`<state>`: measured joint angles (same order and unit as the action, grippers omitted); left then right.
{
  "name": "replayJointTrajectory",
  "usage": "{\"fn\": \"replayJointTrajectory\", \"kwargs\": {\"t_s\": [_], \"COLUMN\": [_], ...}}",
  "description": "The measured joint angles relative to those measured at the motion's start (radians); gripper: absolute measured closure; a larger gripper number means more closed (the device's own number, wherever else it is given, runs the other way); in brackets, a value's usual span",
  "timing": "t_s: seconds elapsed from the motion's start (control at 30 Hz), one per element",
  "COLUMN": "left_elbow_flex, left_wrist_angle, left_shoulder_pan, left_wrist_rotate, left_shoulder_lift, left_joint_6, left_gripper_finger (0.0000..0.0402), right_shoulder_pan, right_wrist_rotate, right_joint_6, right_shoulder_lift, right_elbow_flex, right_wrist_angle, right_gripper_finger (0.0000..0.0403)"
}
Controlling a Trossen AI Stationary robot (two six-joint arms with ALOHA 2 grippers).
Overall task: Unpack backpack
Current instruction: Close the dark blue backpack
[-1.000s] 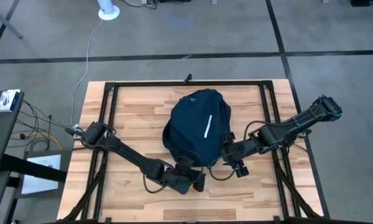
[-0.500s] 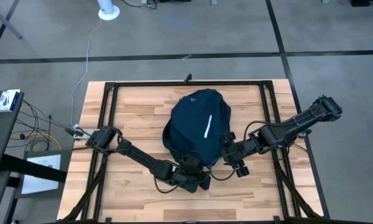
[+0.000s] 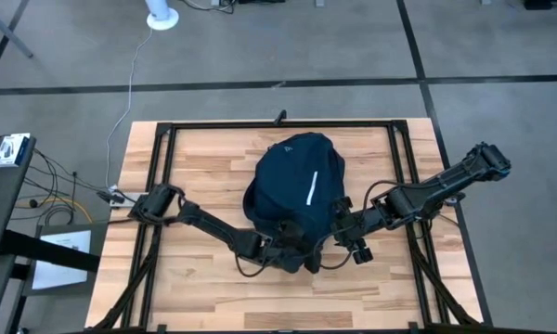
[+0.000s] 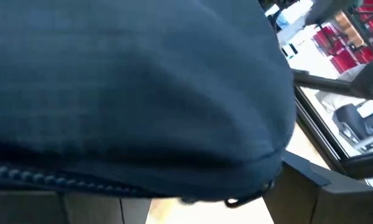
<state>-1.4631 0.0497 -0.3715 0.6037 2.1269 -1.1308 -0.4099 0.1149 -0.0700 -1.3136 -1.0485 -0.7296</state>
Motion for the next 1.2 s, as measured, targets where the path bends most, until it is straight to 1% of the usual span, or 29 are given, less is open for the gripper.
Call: {"fn": "replayJointTrajectory", "kwargs": {"t_s": [0.07,0.13,0.2,0.3,0.33,0.37,0.5,0.6,0.73,0.83,1.03,1.2], "left_elbow_flex": [0.000,0.000,0.000,0.000,0.000,0.001,0.002,0.002,0.002,0.002,0.002,0.002], "left_wrist_angle": [0.017,0.030,0.031,0.030,0.030,0.026,0.021,0.017,0.012,0.009,-0.016,-0.005], "left_shoulder_pan": [0.007,0.014,0.022,0.025,0.024,0.023,0.027,0.035,0.040,0.040,0.040,0.040], "left_wrist_rotate": [-0.010,-0.051,-0.115,-0.193,-0.211,-0.223,-0.274,-0.314,-0.364,-0.377,-0.398,-0.399], "left_shoulder_lift": [0.000,0.000,0.000,0.000,-0.003,-0.006,-0.036,-0.065,-0.094,-0.097,-0.097,-0.097], "left_joint_6": [0.021,0.040,0.065,0.110,0.122,0.131,0.160,0.195,0.231,0.236,0.232,0.233], "left_gripper_finger": [0.0198,0.0232,0.0280,0.0364,0.0382,0.0390,0.0393,0.0399,0.0400,0.0401,0.0401,0.0401], "right_shoulder_pan": [0.000,0.000,0.000,-0.003,-0.004,-0.007,-0.011,-0.015,-0.020,-0.034,-0.060,-0.037], "right_wrist_rotate": [0.000,0.000,0.000,0.000,0.000,0.000,-0.003,-0.003,-0.002,0.003,0.068,0.075], "right_joint_6": [0.000,0.000,0.000,0.021,0.037,0.055,0.102,0.116,0.211,0.234,0.235,0.239], "right_shoulder_lift": [0.000,0.000,0.000,0.000,0.002,0.005,0.005,-0.020,-0.047,-0.048,-0.045,-0.050], "right_elbow_flex": [0.000,0.000,0.000,0.000,0.000,0.000,0.000,0.000,0.000,-0.004,-0.032,0.002], "right_wrist_angle": [0.000,0.000,0.000,0.000,-0.003,-0.007,0.004,0.020,0.053,0.098,0.098,0.114], "right_gripper_finger": [0.0227,0.0227,0.0227,0.0227,0.0227,0.0227,0.0227,0.0227,0.0227,0.0227,0.0227,0.0227]}}
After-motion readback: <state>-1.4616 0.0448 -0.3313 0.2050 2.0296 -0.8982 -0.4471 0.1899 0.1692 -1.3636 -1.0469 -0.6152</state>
